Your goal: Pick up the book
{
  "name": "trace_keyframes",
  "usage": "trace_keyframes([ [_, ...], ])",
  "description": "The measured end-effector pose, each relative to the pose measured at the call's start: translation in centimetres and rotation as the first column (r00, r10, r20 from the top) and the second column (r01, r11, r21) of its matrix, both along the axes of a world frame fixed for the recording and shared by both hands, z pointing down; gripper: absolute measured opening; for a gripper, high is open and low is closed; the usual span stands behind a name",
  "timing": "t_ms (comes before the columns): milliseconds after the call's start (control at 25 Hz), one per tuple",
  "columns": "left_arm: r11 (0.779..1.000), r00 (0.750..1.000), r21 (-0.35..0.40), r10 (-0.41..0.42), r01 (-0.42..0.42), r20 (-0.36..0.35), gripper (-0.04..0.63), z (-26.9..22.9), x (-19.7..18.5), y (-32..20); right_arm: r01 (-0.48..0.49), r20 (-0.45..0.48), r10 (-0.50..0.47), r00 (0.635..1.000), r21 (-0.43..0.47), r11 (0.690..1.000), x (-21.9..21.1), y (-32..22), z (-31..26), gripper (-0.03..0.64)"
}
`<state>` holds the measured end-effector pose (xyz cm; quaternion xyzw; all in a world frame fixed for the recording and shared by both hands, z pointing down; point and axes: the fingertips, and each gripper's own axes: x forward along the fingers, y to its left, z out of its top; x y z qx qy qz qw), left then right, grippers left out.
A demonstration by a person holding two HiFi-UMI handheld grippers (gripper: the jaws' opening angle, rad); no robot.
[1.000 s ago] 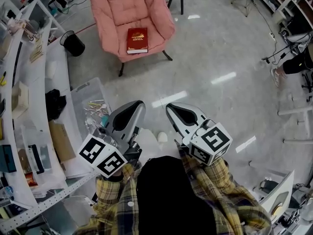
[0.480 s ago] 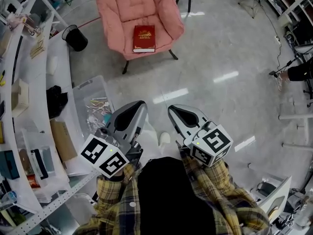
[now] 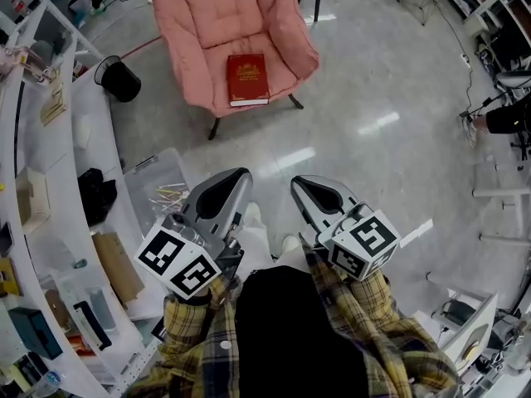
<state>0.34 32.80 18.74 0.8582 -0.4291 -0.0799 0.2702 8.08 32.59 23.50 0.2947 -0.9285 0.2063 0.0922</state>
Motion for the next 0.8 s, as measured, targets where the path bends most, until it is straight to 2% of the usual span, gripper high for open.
trace_keyframes([
  [360,0.996,0.997,-0.042,0.077,-0.077,-0.010,0.005,1.7,-4.0,-4.8,-0.111,-0.023,0.111,0.994,-0.029,0.993,-2.1,-5.5,1.2,0.018],
  [640,0.990,0.993,-0.081,0.114,-0.115,-0.025,0.005,3.2,-3.8,-7.7,-0.133,-0.054,0.128,0.990,-0.090,0.987,-2.3,-7.5,3.2,0.018],
  [800,0.992,0.996,-0.087,0.084,-0.087,-0.030,0.005,3.7,-4.1,-10.3,-0.117,-0.059,0.111,0.992,-0.096,0.988,-2.1,-9.8,3.7,0.018],
])
